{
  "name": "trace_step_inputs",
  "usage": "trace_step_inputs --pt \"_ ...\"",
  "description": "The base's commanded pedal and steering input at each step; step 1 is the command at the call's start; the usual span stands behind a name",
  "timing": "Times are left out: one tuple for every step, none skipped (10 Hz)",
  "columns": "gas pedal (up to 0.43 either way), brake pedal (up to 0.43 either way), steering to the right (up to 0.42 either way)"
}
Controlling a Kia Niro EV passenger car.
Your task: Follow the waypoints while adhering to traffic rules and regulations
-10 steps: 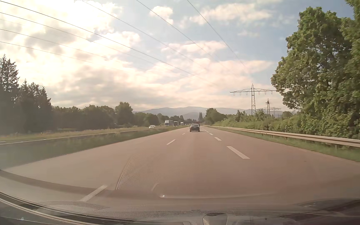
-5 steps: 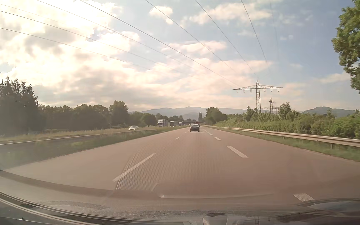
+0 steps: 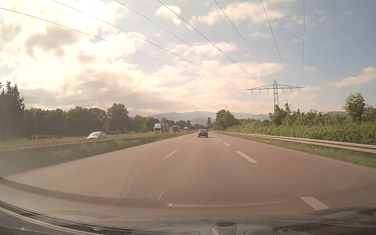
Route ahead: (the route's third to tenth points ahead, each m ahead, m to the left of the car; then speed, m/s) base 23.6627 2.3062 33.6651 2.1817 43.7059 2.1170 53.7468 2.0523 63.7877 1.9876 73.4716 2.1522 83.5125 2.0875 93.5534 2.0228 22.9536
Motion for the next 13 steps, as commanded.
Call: trace_step_inputs --pt "0.189 0.0 -0.001" --pt "0.189 0.0 -0.001" --pt "0.177 0.0 -0.001" --pt "0.177 0.0 -0.001" --pt "0.177 0.0 -0.001" --pt "0.177 0.0 -0.001" --pt "0.177 0.0 -0.001" --pt "0.177 0.0 -0.001" --pt "0.177 0.0 -0.001" --pt "0.177 0.0 -0.001" --pt "0.177 0.0 -0.001" --pt "0.177 0.0 -0.001" --pt "0.177 0.0 -0.001"
